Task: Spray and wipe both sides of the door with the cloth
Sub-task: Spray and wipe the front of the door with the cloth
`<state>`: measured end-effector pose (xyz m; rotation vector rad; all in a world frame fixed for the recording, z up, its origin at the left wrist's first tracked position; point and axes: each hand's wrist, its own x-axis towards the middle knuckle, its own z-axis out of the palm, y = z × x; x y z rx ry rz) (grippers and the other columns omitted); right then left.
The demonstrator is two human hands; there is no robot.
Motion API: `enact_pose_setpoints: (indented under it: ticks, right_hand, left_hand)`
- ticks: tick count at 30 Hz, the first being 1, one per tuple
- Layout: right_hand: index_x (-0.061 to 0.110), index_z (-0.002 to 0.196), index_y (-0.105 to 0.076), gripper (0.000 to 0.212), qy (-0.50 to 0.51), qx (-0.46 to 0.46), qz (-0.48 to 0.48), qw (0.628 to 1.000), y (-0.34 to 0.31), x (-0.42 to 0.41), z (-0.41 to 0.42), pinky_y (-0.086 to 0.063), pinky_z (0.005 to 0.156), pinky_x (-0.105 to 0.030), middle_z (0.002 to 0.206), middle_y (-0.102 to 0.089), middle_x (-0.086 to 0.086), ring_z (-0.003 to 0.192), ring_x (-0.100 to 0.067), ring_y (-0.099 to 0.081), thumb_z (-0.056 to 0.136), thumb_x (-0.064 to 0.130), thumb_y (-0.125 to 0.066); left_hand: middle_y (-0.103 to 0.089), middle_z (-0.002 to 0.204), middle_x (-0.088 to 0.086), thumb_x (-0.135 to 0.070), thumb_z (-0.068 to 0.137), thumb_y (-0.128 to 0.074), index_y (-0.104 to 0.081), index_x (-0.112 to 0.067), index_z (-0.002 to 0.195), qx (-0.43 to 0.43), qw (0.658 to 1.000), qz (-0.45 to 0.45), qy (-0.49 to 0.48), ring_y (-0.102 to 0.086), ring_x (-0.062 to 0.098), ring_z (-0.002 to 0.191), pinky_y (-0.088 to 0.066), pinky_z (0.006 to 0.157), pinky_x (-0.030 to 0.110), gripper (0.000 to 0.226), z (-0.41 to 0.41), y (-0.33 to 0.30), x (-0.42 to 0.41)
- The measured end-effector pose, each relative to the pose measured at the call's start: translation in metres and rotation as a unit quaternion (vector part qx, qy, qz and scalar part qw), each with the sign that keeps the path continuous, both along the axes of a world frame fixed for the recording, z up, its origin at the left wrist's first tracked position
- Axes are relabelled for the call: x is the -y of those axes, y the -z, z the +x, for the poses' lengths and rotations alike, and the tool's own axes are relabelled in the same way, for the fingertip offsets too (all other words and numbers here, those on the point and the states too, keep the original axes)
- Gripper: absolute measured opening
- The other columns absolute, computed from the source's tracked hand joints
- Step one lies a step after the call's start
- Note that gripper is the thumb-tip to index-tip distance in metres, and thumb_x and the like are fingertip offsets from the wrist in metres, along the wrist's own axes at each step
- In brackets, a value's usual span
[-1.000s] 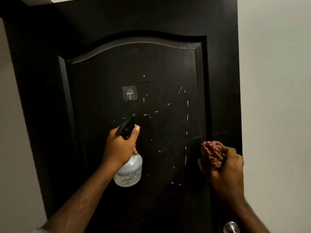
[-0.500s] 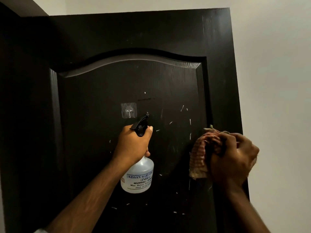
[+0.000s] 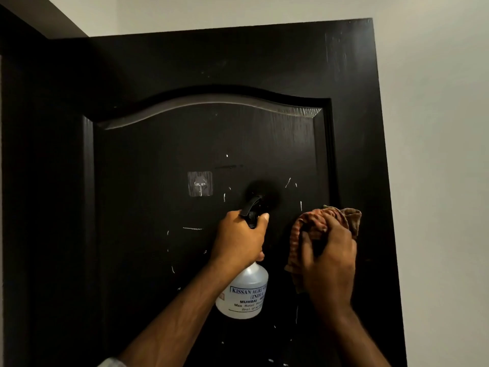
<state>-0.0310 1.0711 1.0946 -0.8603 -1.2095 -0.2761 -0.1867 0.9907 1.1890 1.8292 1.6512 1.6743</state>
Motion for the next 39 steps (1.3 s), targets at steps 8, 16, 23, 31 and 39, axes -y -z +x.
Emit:
enact_pose_setpoints:
  ticks: [8, 16, 23, 31, 39]
  right_hand:
    - [0.035, 0.150, -0.057, 0.056, 0.092, 0.079, 0.056, 0.991, -0.021, -0.024, 0.012, -0.047, 0.098, -0.055, 0.149, -0.050, -0.003, 0.134, -0.038, -0.042, 0.098, 0.033, -0.075]
    - [0.017, 0.154, -0.052, 0.065, 0.004, 0.065, 0.091, 0.994, -0.113, -0.030, -0.010, -0.041, 0.099, -0.035, 0.141, -0.048, -0.014, 0.130, -0.034, -0.039, 0.093, 0.026, -0.072]
    - [0.016, 0.133, -0.074, 0.038, -0.007, 0.408, 0.256, 0.877, -0.019, -0.022, -0.012, -0.051, 0.109, -0.036, 0.132, -0.070, -0.007, 0.123, -0.029, -0.060, 0.101, 0.037, -0.072]
    - [0.018, 0.145, -0.063, 0.054, 0.013, 0.079, 0.097, 0.992, -0.107, -0.042, 0.025, -0.049, 0.103, -0.049, 0.148, -0.046, -0.016, 0.136, -0.040, -0.039, 0.093, 0.017, -0.078]
    - [0.020, 0.129, -0.075, 0.038, -0.012, 0.397, 0.242, 0.885, -0.069, -0.017, -0.049, -0.055, 0.091, -0.040, 0.128, -0.066, -0.011, 0.118, -0.034, -0.054, 0.108, 0.041, -0.053]
  left_hand:
    - [-0.061, 0.048, 0.000, -0.032, 0.102, -0.066, -0.071, -0.008, 0.087, 0.029, 0.998, 0.055, 0.007, -0.065, 0.013, 0.040, -0.064, 0.049, 0.030, 0.029, -0.001, -0.012, 0.005]
    - [-0.059, 0.047, 0.001, -0.030, 0.103, -0.065, -0.065, -0.007, 0.077, 0.021, 0.997, 0.073, -0.017, -0.062, 0.010, 0.038, -0.052, 0.042, 0.015, 0.035, -0.021, -0.020, 0.018]
    - [-0.063, 0.048, 0.003, -0.033, 0.103, -0.064, -0.067, -0.008, 0.077, -0.005, 0.995, 0.077, -0.058, -0.068, 0.016, 0.038, -0.057, 0.044, 0.026, 0.037, -0.027, -0.028, 0.010]
    - [-0.063, 0.048, 0.005, -0.032, 0.102, -0.065, -0.068, -0.005, 0.075, 0.016, 0.995, 0.069, -0.072, -0.068, 0.021, 0.040, -0.067, 0.056, 0.043, 0.038, -0.046, -0.056, 0.000]
    - [-0.063, 0.045, 0.000, -0.038, 0.101, -0.066, -0.065, -0.012, 0.073, -0.012, 0.995, 0.059, -0.086, -0.073, 0.023, 0.044, -0.065, 0.057, 0.036, 0.038, -0.063, -0.090, 0.007]
